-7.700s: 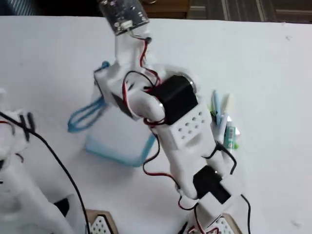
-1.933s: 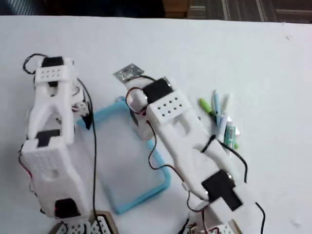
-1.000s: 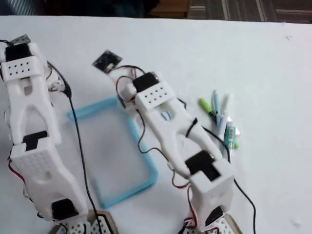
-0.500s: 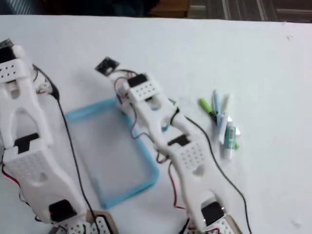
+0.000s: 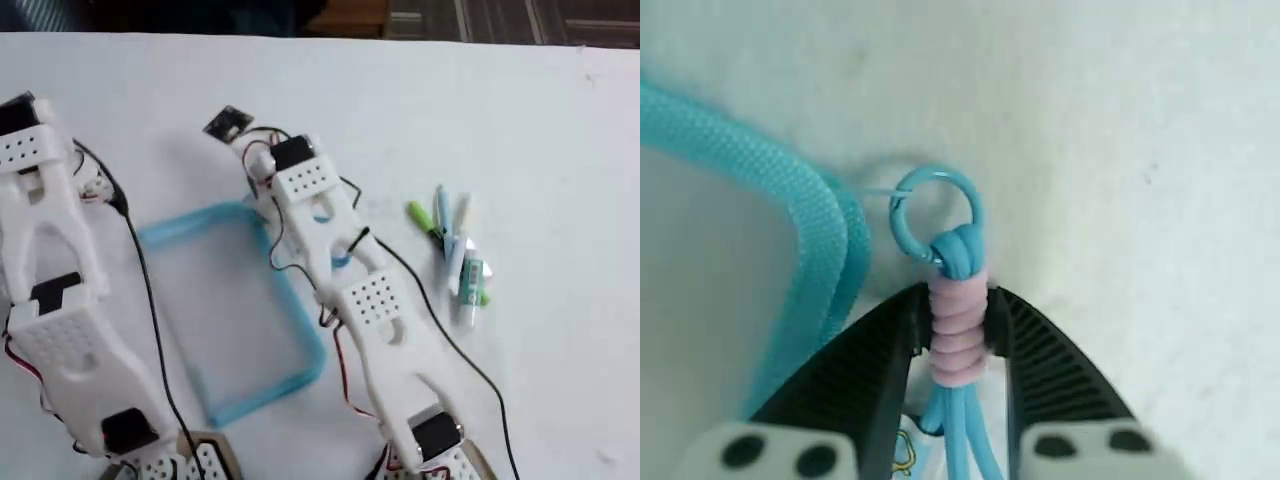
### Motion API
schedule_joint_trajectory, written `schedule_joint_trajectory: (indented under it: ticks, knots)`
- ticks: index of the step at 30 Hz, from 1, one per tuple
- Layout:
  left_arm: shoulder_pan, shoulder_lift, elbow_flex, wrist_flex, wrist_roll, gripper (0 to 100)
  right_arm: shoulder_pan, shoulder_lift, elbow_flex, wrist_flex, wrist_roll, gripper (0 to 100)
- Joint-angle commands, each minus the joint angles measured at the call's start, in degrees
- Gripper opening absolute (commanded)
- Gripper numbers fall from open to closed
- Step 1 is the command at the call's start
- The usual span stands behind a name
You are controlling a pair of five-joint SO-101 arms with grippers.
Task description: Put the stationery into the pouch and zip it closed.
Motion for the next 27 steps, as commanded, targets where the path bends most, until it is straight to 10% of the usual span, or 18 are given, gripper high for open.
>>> schedule_joint_trajectory:
  ticks: [1, 27]
  knots:
    - [-0.5, -4.1, 0.7, 0.1, -0.4, 22, 0.7, 0.8, -6.2, 3.4, 0.4, 2.0]
    - [-0.6, -26.7, 0.3, 0.0, 3.0, 22, -1.6, -43.9, -16.7, 10.1, -2.2, 1.8]
